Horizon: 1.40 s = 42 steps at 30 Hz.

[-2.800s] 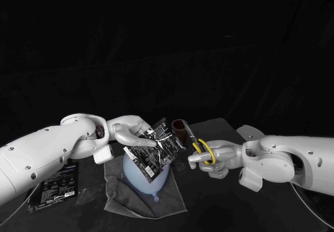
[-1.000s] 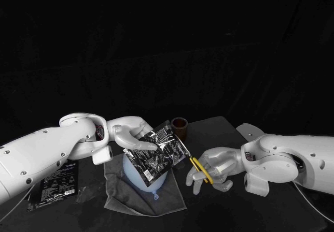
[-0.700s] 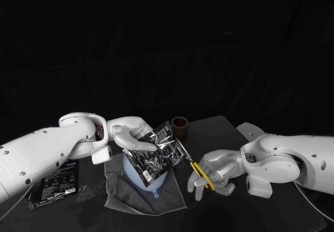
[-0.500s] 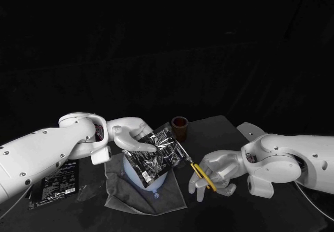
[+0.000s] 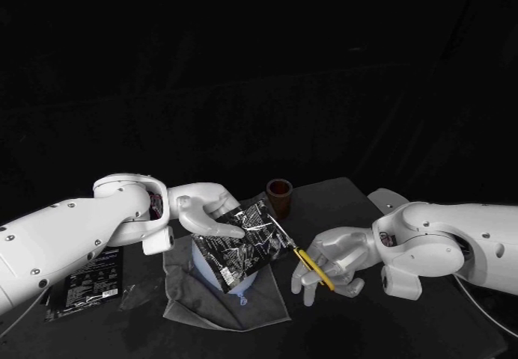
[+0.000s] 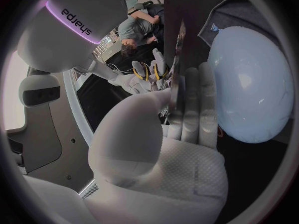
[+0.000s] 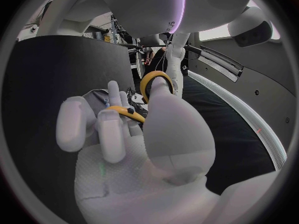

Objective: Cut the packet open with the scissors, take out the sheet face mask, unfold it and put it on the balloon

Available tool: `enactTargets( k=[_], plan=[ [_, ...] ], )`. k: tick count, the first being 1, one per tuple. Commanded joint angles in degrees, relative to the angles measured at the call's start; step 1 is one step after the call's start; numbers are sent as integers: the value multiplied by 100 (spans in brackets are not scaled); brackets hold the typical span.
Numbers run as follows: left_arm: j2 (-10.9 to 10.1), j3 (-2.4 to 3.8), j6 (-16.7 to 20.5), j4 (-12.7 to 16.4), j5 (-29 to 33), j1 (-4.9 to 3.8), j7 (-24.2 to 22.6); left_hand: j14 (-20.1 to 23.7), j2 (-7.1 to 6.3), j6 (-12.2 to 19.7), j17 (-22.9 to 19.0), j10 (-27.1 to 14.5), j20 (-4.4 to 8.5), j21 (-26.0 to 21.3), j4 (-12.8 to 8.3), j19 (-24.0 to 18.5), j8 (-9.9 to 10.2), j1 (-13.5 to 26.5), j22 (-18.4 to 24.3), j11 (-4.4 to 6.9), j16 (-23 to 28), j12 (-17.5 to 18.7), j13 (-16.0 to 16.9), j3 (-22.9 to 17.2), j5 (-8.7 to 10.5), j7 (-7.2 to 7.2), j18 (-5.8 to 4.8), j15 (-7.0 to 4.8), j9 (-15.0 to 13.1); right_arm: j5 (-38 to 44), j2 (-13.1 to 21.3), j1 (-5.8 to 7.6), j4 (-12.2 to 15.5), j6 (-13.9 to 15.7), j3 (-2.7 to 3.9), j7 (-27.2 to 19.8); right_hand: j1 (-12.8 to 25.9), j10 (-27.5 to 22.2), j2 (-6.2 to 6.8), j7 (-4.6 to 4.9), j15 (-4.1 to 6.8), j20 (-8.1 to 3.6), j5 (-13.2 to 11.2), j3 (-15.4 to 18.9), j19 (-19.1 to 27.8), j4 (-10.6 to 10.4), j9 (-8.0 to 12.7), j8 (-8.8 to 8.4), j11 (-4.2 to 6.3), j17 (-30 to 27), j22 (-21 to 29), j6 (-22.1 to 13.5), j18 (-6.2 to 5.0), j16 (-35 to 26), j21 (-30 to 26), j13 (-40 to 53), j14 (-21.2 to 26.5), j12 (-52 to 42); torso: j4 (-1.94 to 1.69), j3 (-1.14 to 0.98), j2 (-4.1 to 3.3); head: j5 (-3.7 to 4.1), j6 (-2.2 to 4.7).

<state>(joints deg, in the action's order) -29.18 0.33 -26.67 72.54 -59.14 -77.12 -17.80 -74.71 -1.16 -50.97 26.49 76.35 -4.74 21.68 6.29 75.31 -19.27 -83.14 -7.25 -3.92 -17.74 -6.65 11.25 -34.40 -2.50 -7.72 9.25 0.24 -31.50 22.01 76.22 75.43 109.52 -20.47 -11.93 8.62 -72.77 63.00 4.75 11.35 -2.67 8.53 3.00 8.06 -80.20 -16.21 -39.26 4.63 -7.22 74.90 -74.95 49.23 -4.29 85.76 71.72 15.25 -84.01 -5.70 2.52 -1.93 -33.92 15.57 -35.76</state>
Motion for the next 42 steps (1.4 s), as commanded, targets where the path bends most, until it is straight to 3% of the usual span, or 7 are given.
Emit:
enactTargets(
  k=[1, 18, 42],
  plan=[
    [-2, 4, -77, 34, -45, -11, -66, 28, 20, -41, 4, -28, -6, 24, -213, -33, -17, -20, -8, 29, -25, 38, 7, -217, -25, -4, 81, 11, -439, 26, -15, 22, -25, -121, 1, -60, -39, 39, 3, 1, 12, -10, -23, 34, -5, -5, -9, 39, 7, 673, -775, 30, 4, 23, -8, -7, -409, -29, 1, 2, 2, 0, -8],
    [-41, 3, -143, 161, -40, -11, -53, 33, 19, -54, 22, -25, -6, 35, -209, -41, -16, -20, -16, 31, -34, 36, 18, -203, -25, -1, 82, 9, -445, -81, -112, 84, -141, -70, 3, -214, -348, 47, -126, -8, 23, -25, -23, 199, 29, 75, -10, 55, 15, 627, -741, 49, -7, 8, -64, -119, -398, -53, 4, -3, 2, 36, 2],
    [-13, 2, -112, 234, -34, -12, -44, 33, 21, -63, 37, -21, -6, 44, -203, -46, -14, -21, -23, 34, -43, 33, 27, -192, -24, 1, 83, 8, -450, -105, -216, 120, -251, -3, 6, -266, -380, 60, -158, -13, 25, -27, -24, 244, 37, 72, -12, 63, 19, 605, -733, 63, -11, 0, -79, -140, -393, -64, 1, 0, 3, 59, 6]
  ],
)
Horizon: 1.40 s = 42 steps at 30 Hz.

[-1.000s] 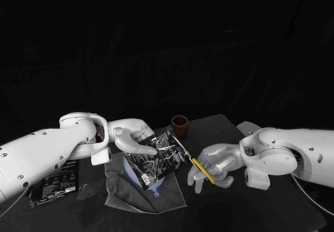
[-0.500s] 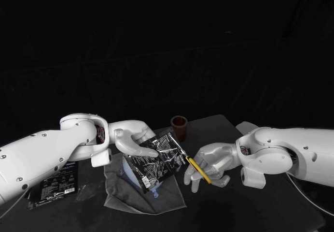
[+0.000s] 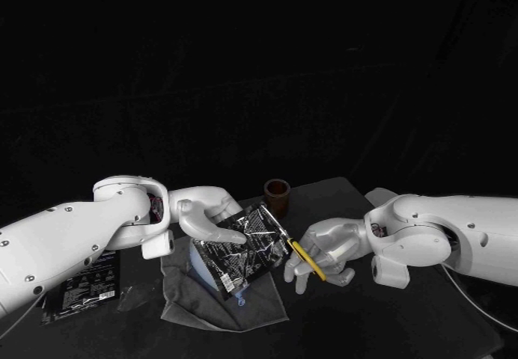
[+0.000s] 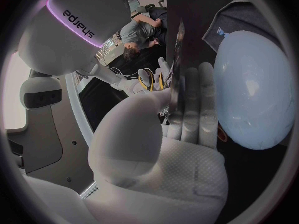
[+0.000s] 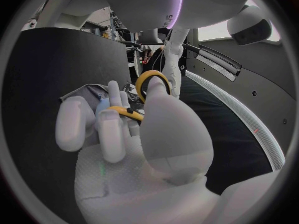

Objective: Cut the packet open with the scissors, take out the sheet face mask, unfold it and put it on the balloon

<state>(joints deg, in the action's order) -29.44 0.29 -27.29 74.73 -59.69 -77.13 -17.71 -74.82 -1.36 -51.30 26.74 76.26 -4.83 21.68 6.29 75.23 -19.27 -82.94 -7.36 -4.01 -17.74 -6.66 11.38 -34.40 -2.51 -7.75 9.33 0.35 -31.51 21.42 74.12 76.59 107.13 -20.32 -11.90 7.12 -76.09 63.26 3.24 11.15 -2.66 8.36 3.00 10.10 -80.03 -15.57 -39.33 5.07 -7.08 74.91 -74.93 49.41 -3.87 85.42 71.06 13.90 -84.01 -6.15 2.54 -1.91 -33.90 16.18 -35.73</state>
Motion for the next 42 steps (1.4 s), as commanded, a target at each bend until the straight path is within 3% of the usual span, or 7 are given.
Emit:
enactTargets(
  k=[1, 19, 42],
  plan=[
    [13, 5, -44, 9, 21, -11, -53, 44, 41, -30, 12, -12, 3, 45, -203, -38, -14, -41, -12, 43, -43, 34, 14, -192, -23, 5, 75, -4, -450, -49, -4, 5, -17, -17, 2, -115, -47, 35, -8, 7, 24, -10, -24, 39, 20, 8, -5, 19, 6, 604, -735, 45, -53, 34, -13, -6, -394, -20, 1, -2, 0, -4, 6],
    [-3, 9, 267, -161, 66, -23, -171, 38, 46, -41, 30, -2, 5, 58, -199, -38, -12, -43, -21, 45, -56, 28, 25, -181, -24, 9, 78, -8, -456, -54, 221, 6, 138, -161, -6, 53, -61, 52, -10, 0, 29, -13, -24, 102, 13, 0, -8, 30, 12, 593, -738, 65, -50, 30, 2, -26, -391, -32, 6, 3, 2, 5, -45],
    [-103, 12, 414, 59, 64, -25, -274, 37, 48, -49, 45, 0, 6, 70, -200, -39, -9, -50, -29, 49, -65, 28, 34, -176, -24, 13, 80, -12, -461, -43, 216, -7, 91, -273, -36, 114, -67, 60, -21, -5, 33, -16, -24, 142, 26, -10, -9, 37, 16, 583, -727, 78, -56, 26, -23, -41, -389, -39, 2, 1, 0, 2, -75]
  ],
)
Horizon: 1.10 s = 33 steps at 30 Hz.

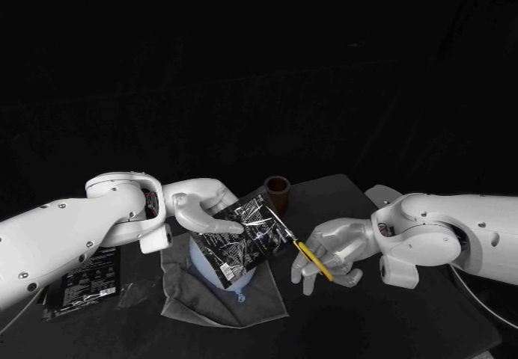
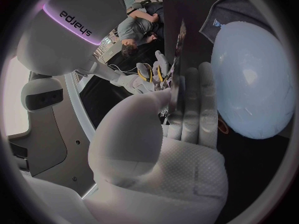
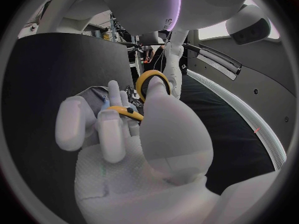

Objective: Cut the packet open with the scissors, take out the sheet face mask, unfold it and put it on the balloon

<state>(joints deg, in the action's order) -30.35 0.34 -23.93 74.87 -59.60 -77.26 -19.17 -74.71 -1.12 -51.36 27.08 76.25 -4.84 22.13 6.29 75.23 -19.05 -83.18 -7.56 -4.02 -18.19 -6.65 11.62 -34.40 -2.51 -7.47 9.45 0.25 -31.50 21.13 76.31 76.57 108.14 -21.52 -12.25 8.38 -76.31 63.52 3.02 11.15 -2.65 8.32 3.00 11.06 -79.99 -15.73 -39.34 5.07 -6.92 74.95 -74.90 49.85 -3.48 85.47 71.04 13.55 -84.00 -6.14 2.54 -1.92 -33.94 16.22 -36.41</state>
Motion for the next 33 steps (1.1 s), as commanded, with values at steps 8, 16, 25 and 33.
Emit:
enactTargets(
  k=[8, 16, 25, 33],
  plan=[
    [-87, 8, 77, 160, 51, -11, -127, 26, 24, -42, 12, 1, 7, 25, -200, -39, -32, -26, -8, 50, -19, 27, 9, -176, -24, -15, 68, -1, -461, -14, 9, -5, -50, -117, -1, -35, -70, -42, -28, 14, 21, -8, -24, 177, 69, -25, 9, 4, -20, 515, -692, -31, -110, -9, -101, -81, -371, -7, -1, -3, 4, -2, -5],
    [-115, 8, 59, 241, 50, -11, -125, 26, 24, -42, 12, 1, 7, 25, -200, -39, -32, -26, -8, 50, -19, 27, 9, -176, -24, -15, 68, -1, -461, 9, -4, -5, -33, -201, -1, -118, -126, -331, -49, 21, -14, 25, -24, 375, 169, -56, 36, -71, -61, 413, -611, -220, -143, -53, -265, -276, -339, 124, 5, -2, 3, -9, 0],
    [-120, 8, 42, 280, 50, -11, -122, 28, 22, -46, 20, 0, 8, 31, -202, -40, -30, -31, -13, 51, -23, 28, 14, -173, -24, -13, 69, -3, -464, 16, -21, -4, 28, -260, 1, -223, -215, -777, -36, -33, -4, 20, -22, 425, 250, -66, -2, -38, -56, 345, -537, -395, -171, -78, -400, -523, -311, 250, 4, -4, 3, -7, 9],
    [-120, 8, 42, 290, 50, -11, -121, 29, 23, -48, 23, 1, 8, 34, -202, -41, -28, -32, -14, 51, -25, 28, 16, -172, -24, -13, 69, -3, -465, -6, -30, -4, 50, -337, 1, -234, -224, -872, -18, -20, -33, 38, -21, 411, 281, -74, -28, 9, -85, 316, -507, -385, -181, -88, -458, -581, -302, 241, 5, -1, 5, 5, 8]
  ],
)
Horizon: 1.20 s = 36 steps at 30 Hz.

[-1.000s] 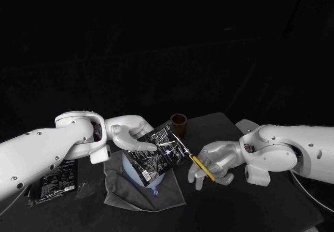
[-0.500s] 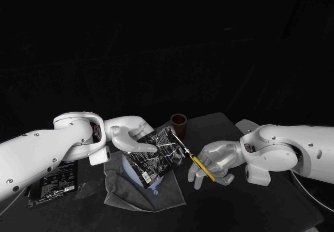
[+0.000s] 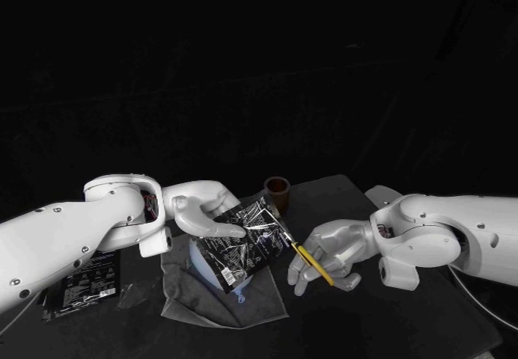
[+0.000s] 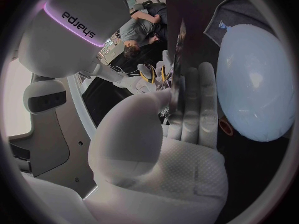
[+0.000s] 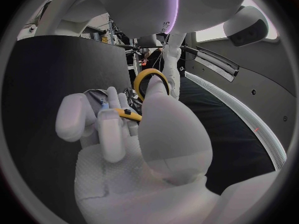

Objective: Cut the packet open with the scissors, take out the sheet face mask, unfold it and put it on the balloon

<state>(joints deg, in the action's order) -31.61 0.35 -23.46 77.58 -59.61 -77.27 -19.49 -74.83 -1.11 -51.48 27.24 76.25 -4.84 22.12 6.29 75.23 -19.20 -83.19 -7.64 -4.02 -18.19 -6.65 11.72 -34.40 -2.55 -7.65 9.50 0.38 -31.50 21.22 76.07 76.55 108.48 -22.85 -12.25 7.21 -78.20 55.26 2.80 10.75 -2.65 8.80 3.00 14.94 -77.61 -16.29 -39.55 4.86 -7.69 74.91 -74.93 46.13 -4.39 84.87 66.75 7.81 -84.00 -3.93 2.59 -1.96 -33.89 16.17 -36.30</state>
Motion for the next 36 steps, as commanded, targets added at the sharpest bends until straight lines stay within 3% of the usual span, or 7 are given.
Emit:
enactTargets(
  k=[1, 24, 36],
  plan=[
    [7, 7, -5, 21, 51, -10, -90, 42, 21, -35, 8, 1, 8, 34, -202, -41, -13, -31, -7, 51, -25, 28, 7, -172, -20, 4, 64, -16, -465, -17, -7, -3, 15, -212, 1, -114, -35, -46, 4, 19, -33, -10, -21, 24, 48, -18, -8, 31, -9, 318, -501, -13, -92, -30, -36, -8, -302, 19, 2, 4, 1, 9, -4],
    [-16, 7, -59, 125, 51, -10, -79, 43, 23, -39, 16, 2, 9, 40, -202, -43, -10, -34, -11, 51, -29, 28, 11, -169, -20, 5, 65, -16, -468, -167, -51, 19, -145, -73, 12, -250, -24, -130, -7, 46, -57, 17, -21, -23, 167, -22, -69, 123, -34, 161, -387, -60, -140, -105, -259, -101, -248, -15, -1, 3, 1, 43, 13],
    [-26, 6, -86, 112, 43, -10, -64, 43, 24, -41, 21, 3, 9, 44, -201, -44, -9, -35, -14, 52, -31, 28, 14, -167, -20, 5, 65, -17, -469, -171, -46, 104, -183, -75, 17, -266, -48, -130, -40, 31, -55, 19, -21, -26, 171, -11, -106, 201, -31, 157, -372, -14, -143, -105, -272, -133, -247, -36, 0, 2, 1, 52, 18]
  ],
)
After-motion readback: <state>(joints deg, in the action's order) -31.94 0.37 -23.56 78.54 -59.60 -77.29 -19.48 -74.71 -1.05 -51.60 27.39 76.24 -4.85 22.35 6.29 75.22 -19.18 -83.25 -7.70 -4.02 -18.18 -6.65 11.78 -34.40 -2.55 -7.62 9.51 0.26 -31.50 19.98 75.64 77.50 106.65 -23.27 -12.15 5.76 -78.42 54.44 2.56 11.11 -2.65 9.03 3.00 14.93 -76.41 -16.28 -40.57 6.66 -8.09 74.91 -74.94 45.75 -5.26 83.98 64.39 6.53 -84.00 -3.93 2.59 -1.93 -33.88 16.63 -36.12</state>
